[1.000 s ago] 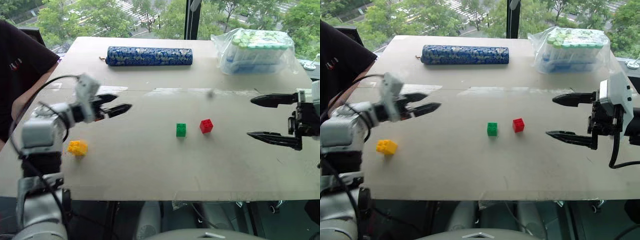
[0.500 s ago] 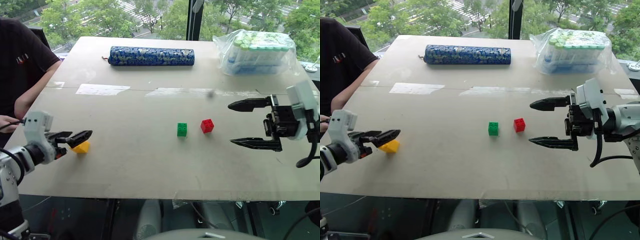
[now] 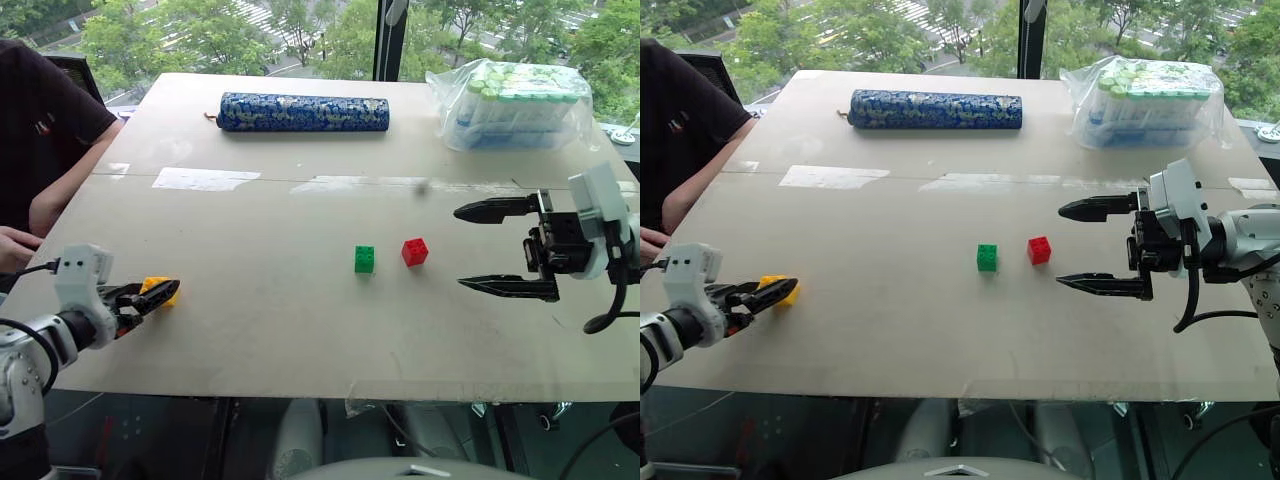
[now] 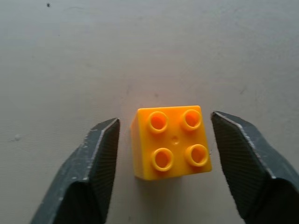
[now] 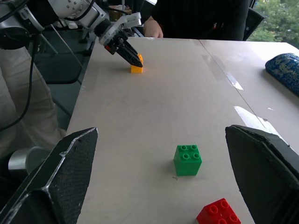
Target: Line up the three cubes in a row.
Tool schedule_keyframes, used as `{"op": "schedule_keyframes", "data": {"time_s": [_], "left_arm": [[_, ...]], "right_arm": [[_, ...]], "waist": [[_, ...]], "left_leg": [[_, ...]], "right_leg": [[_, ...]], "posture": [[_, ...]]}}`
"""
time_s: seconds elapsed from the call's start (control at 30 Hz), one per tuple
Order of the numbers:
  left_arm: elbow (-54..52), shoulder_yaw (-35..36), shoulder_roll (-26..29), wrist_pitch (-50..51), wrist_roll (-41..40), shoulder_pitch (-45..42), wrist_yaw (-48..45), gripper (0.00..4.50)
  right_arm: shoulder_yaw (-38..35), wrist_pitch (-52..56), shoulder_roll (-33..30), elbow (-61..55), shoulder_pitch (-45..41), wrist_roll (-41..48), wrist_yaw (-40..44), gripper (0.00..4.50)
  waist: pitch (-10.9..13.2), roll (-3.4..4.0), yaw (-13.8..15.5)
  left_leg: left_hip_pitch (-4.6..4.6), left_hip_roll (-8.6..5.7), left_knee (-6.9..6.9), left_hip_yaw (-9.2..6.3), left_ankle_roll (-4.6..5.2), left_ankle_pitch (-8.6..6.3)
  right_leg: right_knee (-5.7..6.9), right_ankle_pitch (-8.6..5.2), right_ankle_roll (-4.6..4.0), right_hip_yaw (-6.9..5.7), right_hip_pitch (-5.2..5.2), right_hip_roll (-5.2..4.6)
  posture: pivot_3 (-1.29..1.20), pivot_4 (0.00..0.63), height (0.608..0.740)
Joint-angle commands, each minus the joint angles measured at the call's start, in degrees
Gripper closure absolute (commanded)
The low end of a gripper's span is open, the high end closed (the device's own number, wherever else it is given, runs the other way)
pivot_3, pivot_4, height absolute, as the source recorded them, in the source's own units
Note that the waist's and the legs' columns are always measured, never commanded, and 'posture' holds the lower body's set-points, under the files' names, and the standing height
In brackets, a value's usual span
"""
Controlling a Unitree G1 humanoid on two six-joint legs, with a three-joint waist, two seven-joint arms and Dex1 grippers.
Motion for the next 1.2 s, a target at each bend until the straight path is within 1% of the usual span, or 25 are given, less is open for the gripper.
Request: {"op": "schedule_keyframes", "data": {"time_s": [0.03, 0.13, 0.2, 0.27, 0.3, 0.4, 0.5, 0.6, 0.7, 0.8, 0.93, 1.03, 1.2], "left_arm": [[-0.67, -0.78, 1.38, -3.29, -0.09, 1.45, -1.44, 3.21], [-0.38, -2.52, 2.65, -7.69, -0.03, 2.75, -4.56, 3.21], [0.28, -4.85, 3.83, -11.6, -1.17, 1.03, -8.69, 3.21], [1.41, -9.35, 5.99, -14.93, -2.36, -2.45, -15.04, 3.21], [2.66, -12.86, 7.29, -17.06, -1.98, -4.95, -18.55, 3.21], [8.06, -24.38, 9.36, -24.53, 1.82, -13.8, -27.18, 3.21], [15.2, -34.05, 7.43, -30.79, 5.78, -24.15, -32.96, 3.21], [22.34, -40.85, 4.83, -37.91, 9.51, -31.58, -38.25, 3.21], [33.68, -47.52, 0.82, -49.75, 14.58, -40.49, -45.9, 3.21], [45.32, -50.56, -2.3, -60.16, 18.39, -47.28, -50.42, 3.21], [57.58, -52.12, -5.72, -69.7, 22.08, -53.61, -53.33, 3.21], [62.86, -52.94, -7.18, -74.5, 23.36, -56.31, -54.28, 3.21], [68.43, -53.84, -8.1, -78.56, 24.32, -59.11, -54.37, 3.21]], "right_arm": [[-1.96, -0.93, -0.73, -1.36, 0.63, -0.24, 0.07, 0.0], [-2.04, -1.48, -0.86, -1.25, 1.18, -2.23, -1.32, 0.0], [-1.89, -0.55, -1.18, -0.45, 0.97, -3.38, -2.83, 0.0], [-2.14, -0.79, -1.17, 0.5, 1.06, -4.43, -3.55, 0.0], [-2.3, -1.02, -1.47, 1.03, 1.42, -4.78, -3.17, 0.0], [-3.21, -2.76, -2.85, 2.16, 3.26, -6.08, -0.84, 0.0], [-4.98, -2.28, -4.09, 2.2, 4.89, -5.29, -0.02, 0.0], [-6.82, -1.77, -4.74, 1.47, 6.91, -4.63, 0.15, 0.0], [-9.64, -0.7, -5.34, 0.36, 9.82, -3.67, -0.29, 0.0], [-11.1, -0.48, -5.6, 0.01, 11.24, -3.55, -0.66, 0.0], [-11.58, -0.42, -5.28, -1.11, 12.09, -3.53, -1.37, 0.0], [-11.35, -0.12, -5.14, -1.59, 12.05, -3.59, -1.99, 0.0], [-11.51, 0.1, -5.22, -2.01, 12.01, -3.43, -2.63, 0.0]], "waist": [[0.0, 0.02, 0.0], [0.0, 0.03, 0.0], [0.0, 0.03, 0.19], [0.0, 0.01, 0.48], [0.0, 0.01, 0.59], [-0.01, 0.05, 0.8], [-0.01, 0.07, 0.99], [-0.01, 0.07, 0.57], [-0.01, 0.07, 0.32], [-0.01, 0.07, 0.06], [-0.01, 0.08, -0.14], [-0.01, 0.07, -0.04], [-0.01, 0.08, 0.04]], "left_leg": [[0.01, 0.0, 0.0, 0.01, 0.0, 0.0], [0.01, 0.0, -0.01, 0.03, 0.0, 0.0], [0.01, 0.0, -0.01, 0.04, 0.0, 0.0], [0.0, 0.0, -0.01, 0.02, 0.0, 0.0], [0.0, 0.0, 0.0, 0.02, 0.0, 0.0], [-0.01, -0.02, 0.02, 0.06, -0.01, 0.0], [-0.01, -0.04, 0.01, 0.11, -0.01, 0.0], [-0.03, -0.04, 0.01, 0.12, 0.0, 0.01], [-0.06, -0.04, 0.0, 0.11, 0.01, 0.0], [-0.12, -0.03, 0.01, 0.08, 0.01, 0.0], [-0.1, -0.03, 0.01, 0.05, 0.01, 0.0], [-0.12, -0.03, 0.02, 0.03, 0.01, 0.0], [-0.18, -0.04, 0.06, -0.01, 0.01, 0.0]], "right_leg": [[0.0, 0.0, 0.0, 0.0, 0.0, 0.0], [0.0, 0.0, -0.01, 0.02, 0.0, 0.0], [0.0, -0.01, -0.01, 0.02, -0.01, -0.01], [0.0, -0.03, -0.05, 0.0, -0.01, -0.01], [-0.01, -0.05, -0.09, 0.0, 0.0, -0.01], [-0.04, -0.12, -0.22, 0.01, 0.0, -0.01], [-0.04, -0.01, -0.01, 0.04, 0.01, 0.0], [-0.05, 0.0, 0.0, 0.09, 0.0, 0.04], [-0.07, -0.02, -0.02, 0.09, -0.01, 0.06], [-0.11, -0.02, -0.02, 0.06, -0.02, 0.08], [-0.09, -0.02, -0.02, 0.08, -0.02, 0.09], [-0.08, -0.02, -0.01, 0.08, -0.02, 0.1], [-0.1, -0.02, 0.0, 0.05, -0.03, 0.09]], "posture": [[0.0, 0.15, 0.74], [0.0, 0.15, 0.74], [0.0, 0.15, 0.74], [0.0, 0.15, 0.74], [0.0, 0.15, 0.74], [0.0, 0.15, 0.74], [0.0, 0.15, 0.74], [0.0, 0.15, 0.74], [0.0, 0.15, 0.74], [0.0, 0.15, 0.74], [0.0, 0.15, 0.74], [0.0, 0.15, 0.74], [0.0, 0.15, 0.74]]}}
